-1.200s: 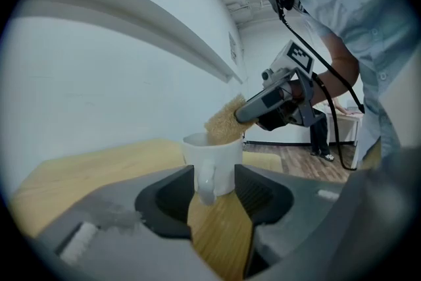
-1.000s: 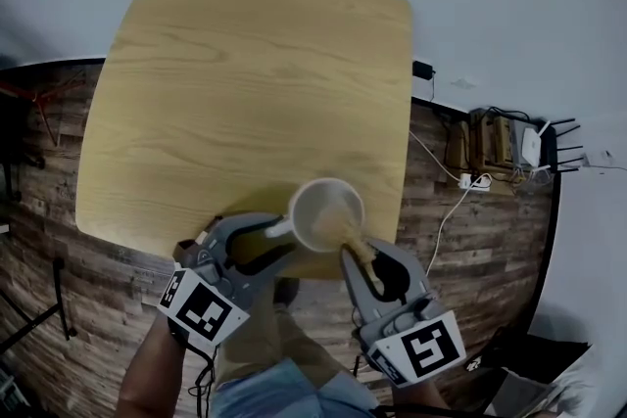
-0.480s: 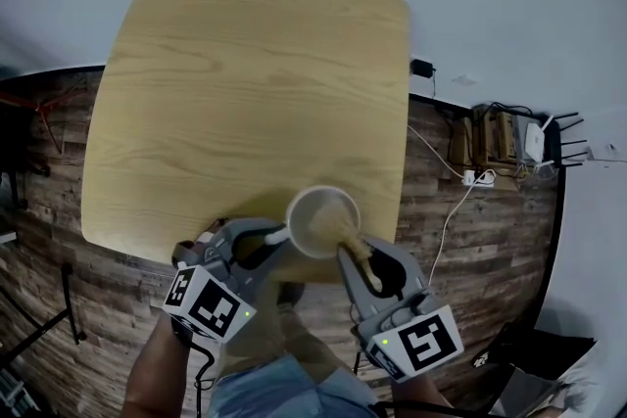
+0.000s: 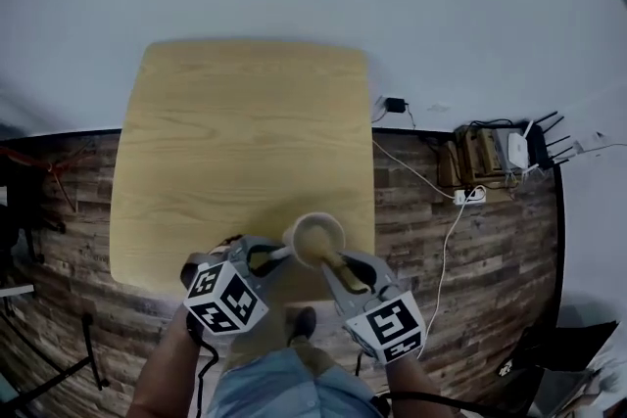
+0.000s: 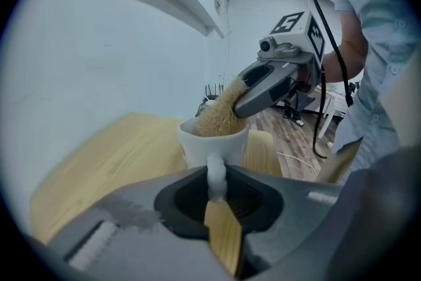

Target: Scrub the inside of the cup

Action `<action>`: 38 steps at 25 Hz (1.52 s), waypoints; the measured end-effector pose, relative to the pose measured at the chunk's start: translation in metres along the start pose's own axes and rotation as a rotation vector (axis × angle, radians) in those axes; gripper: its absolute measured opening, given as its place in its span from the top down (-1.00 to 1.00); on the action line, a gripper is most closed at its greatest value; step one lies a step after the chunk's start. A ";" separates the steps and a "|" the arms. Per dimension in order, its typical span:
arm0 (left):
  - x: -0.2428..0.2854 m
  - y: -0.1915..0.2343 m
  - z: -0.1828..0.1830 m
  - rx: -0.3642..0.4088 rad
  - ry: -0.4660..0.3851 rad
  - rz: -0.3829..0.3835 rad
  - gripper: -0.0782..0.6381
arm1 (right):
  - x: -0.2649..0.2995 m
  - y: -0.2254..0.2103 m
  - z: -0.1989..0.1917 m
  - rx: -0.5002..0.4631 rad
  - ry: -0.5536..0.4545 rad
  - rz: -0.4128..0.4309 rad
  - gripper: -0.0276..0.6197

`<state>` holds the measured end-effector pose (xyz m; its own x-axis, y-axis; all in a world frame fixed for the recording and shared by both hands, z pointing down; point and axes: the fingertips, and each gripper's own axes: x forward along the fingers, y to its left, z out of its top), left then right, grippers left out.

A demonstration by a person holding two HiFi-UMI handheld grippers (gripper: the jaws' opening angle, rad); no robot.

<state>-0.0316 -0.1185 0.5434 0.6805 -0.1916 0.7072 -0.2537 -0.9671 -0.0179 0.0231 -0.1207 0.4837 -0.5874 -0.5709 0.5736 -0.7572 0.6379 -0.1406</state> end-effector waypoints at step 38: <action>0.005 -0.001 0.039 0.270 0.294 0.056 0.58 | 0.040 -0.030 -0.038 -0.582 0.392 0.290 0.74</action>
<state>-0.0012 -0.1245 0.5189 0.4350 -0.2268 0.8714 -0.0685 -0.9733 -0.2191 0.0330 -0.1432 0.5417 -0.5135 -0.1827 0.8384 -0.2509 0.9663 0.0569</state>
